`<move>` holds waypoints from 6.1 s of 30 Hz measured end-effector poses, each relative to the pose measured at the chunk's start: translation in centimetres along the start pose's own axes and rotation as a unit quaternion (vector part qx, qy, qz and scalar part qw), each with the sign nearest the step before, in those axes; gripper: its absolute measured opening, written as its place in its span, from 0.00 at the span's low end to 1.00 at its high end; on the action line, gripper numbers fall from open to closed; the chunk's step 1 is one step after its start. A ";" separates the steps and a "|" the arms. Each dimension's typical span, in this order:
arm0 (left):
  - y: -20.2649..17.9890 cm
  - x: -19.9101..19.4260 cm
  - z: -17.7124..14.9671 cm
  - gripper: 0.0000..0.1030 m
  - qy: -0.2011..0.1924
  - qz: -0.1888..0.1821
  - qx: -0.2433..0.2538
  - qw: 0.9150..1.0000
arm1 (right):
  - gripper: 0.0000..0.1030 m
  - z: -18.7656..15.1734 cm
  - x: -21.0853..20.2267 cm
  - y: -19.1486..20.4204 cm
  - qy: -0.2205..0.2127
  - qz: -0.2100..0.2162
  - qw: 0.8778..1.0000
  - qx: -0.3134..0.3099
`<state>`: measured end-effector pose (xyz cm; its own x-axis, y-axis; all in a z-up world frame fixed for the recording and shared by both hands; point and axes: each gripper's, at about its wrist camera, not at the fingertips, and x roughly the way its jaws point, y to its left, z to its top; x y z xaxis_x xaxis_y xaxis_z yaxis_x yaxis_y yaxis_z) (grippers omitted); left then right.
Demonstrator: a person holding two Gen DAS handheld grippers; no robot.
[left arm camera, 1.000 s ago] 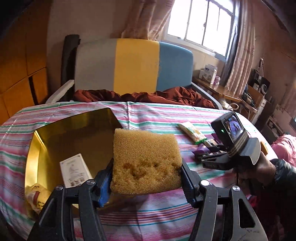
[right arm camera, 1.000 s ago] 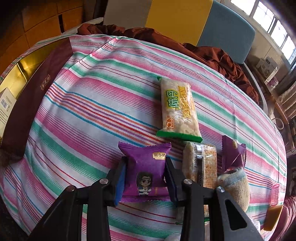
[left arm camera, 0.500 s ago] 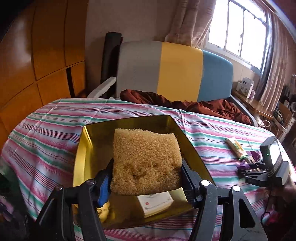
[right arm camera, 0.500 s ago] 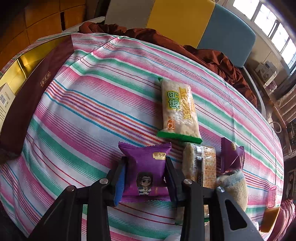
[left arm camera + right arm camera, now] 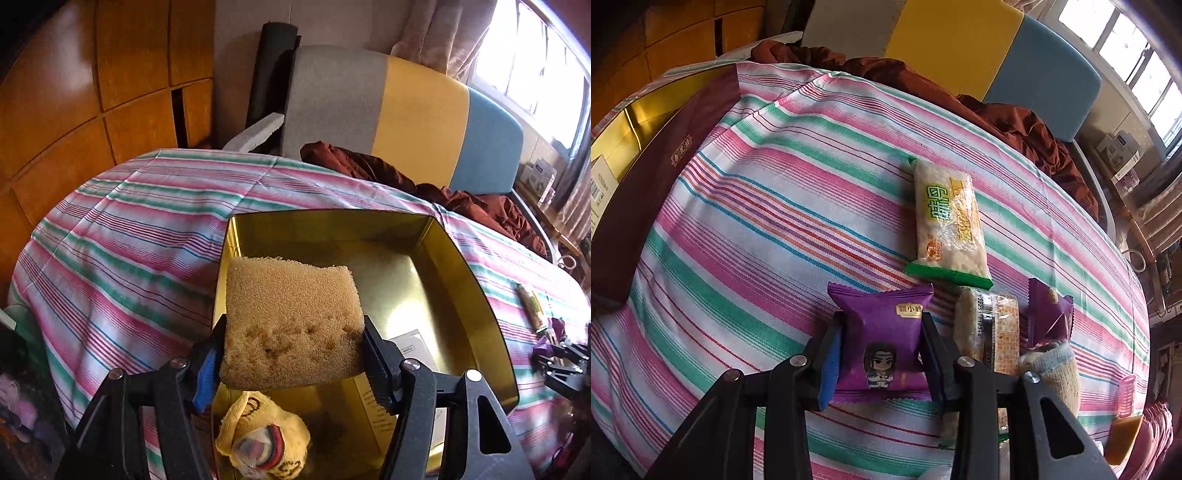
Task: Organize objects
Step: 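Carry the sponge into the gold tray and open the left gripper while the right gripper holds the packet, then carry the purple packet into the gold tray and open the right gripper, then move both grippers back from the tray to the pile of items, then grasp the clear plastic bundle with the left gripper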
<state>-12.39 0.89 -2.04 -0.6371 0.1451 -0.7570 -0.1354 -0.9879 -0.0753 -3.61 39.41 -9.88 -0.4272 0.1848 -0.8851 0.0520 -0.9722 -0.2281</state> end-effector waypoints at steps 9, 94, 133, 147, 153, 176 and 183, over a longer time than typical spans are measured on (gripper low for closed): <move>0.1 1.2 -0.3 0.80 0.009 0.034 0.005 0.999 | 0.37 0.0 -0.1 0.2 -0.001 -0.004 1.000 -0.006; -3.2 -8.0 -6.8 0.85 -0.063 -0.012 0.013 0.998 | 0.78 -0.1 -11.7 8.4 -0.115 0.105 0.987 0.043; -26.6 -4.9 -9.5 0.79 0.010 -0.238 0.273 0.932 | 0.83 -14.3 -10.9 -18.2 -0.098 0.072 0.868 0.482; -38.3 -2.9 -12.1 0.58 0.049 -0.332 0.359 0.871 | 0.83 -15.0 -10.5 -18.7 -0.114 0.113 0.848 0.504; -41.4 -0.9 -12.6 0.58 0.079 -0.344 0.367 0.861 | 0.83 -15.0 -10.3 -18.6 -0.113 0.122 0.847 0.505; -29.1 0.4 -12.8 0.30 0.087 -0.303 0.279 0.907 | 0.83 -14.9 -9.8 -18.6 -0.091 0.111 0.847 0.512; -27.0 0.8 -12.7 0.37 0.075 -0.302 0.253 0.916 | 0.83 -14.7 -9.5 -18.5 -0.077 0.099 0.849 0.513</move>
<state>0.38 26.96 -8.80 -0.2239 0.6094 -0.7606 -0.7867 -0.5737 -0.2281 12.80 57.75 -3.20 -0.6187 0.0580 -0.7834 -0.6435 -0.6094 0.4631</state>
